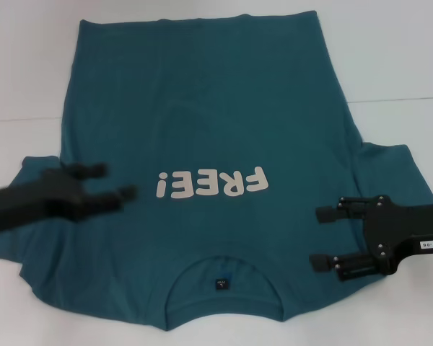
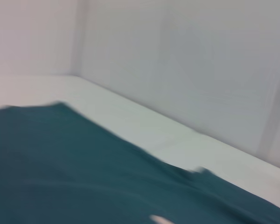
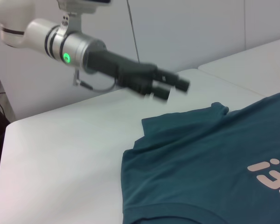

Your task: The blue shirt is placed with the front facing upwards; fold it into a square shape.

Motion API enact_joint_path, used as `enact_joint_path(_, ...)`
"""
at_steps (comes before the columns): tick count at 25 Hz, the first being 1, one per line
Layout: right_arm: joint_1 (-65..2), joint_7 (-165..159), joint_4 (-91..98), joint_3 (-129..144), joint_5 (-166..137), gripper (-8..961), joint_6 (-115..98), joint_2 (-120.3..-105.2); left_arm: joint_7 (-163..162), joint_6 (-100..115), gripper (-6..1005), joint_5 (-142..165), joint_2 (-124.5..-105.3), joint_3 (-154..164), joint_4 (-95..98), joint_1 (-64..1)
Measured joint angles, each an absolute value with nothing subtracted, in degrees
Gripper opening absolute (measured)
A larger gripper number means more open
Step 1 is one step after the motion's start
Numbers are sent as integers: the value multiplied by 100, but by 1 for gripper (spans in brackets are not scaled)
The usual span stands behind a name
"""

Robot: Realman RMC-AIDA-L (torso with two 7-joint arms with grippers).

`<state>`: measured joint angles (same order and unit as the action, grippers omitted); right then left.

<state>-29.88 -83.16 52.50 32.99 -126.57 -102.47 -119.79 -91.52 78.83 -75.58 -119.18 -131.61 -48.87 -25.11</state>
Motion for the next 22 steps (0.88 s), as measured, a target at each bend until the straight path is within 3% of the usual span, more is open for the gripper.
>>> enact_joint_path(7, -2988, -8314, 5226, 3304, -12656, 938, -10170, -11979, -10946, 7047, 857, -7050, -11643, -13652, -5225, -2397)
enact_joint_path(9, -2994, -8314, 5216, 3320, -12656, 938, -10129, -11979, -12166, 6750, 856, -6291, -11455, -13677, -5203, -2531)
enact_joint_path(17, -3041, -8255, 5192, 3328, -12656, 939, -10074, -11976, -13142, 6155, 856, -5097, -11266, -13693, -4768, -2917)
enact_joint_path(22, -3057, -8253, 5205, 3331, -12656, 938, -10066, -11963, -13158, 5866, 855, -4514, -11254, -13699, -4627, -3143)
